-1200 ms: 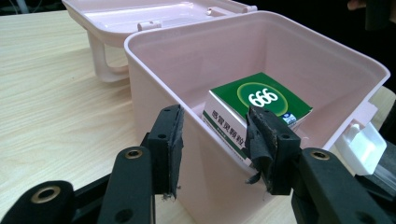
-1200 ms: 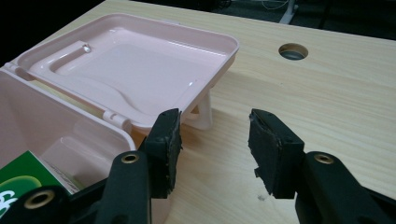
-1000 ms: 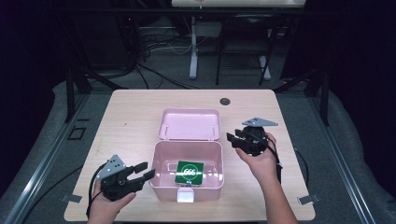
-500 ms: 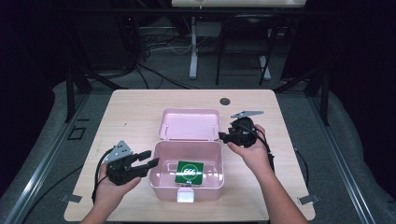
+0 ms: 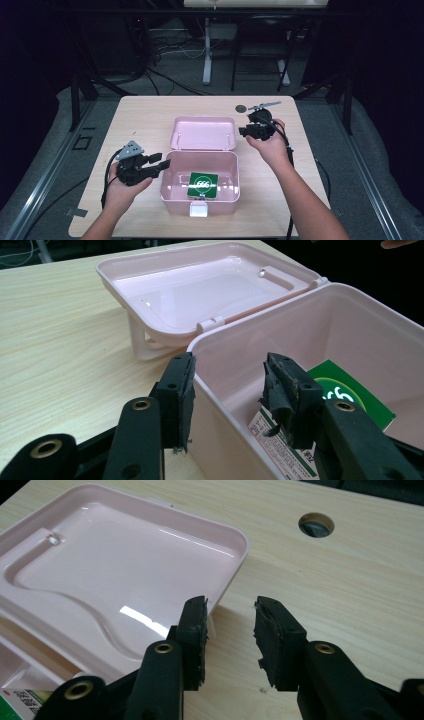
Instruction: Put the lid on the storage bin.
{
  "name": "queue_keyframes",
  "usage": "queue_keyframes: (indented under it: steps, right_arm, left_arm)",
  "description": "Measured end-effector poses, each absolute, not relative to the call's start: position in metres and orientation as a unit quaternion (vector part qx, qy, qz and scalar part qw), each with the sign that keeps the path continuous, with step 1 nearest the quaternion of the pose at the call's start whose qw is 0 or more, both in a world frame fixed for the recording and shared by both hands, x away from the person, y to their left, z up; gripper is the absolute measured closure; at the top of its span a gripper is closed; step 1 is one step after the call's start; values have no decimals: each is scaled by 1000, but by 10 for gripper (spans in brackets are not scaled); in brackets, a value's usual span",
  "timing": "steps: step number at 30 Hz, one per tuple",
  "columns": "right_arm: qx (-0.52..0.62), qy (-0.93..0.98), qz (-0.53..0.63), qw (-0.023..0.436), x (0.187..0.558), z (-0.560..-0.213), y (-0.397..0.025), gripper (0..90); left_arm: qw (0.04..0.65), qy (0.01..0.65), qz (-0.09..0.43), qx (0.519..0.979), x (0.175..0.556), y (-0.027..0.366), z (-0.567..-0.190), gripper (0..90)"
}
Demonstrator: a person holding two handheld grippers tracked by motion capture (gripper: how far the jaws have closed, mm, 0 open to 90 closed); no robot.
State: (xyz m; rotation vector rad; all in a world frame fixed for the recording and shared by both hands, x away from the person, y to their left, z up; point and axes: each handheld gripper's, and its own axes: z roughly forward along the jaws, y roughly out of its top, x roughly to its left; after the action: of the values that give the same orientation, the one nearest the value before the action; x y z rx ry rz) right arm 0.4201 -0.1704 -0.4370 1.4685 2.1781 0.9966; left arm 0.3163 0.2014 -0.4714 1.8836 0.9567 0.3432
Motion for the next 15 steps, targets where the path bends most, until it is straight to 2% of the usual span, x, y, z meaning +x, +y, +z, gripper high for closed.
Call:
queue_keyframes:
  steps: [7,15]
  right_arm:
    - [546,762,309,162,441,-442,-173,616]
    - [567,757,293,144,458,-444,-164,616]
  left_arm:
    - [470,377,150,784,312,201,-472,619]
    - [465,379,139,788,307,205,-475,639]
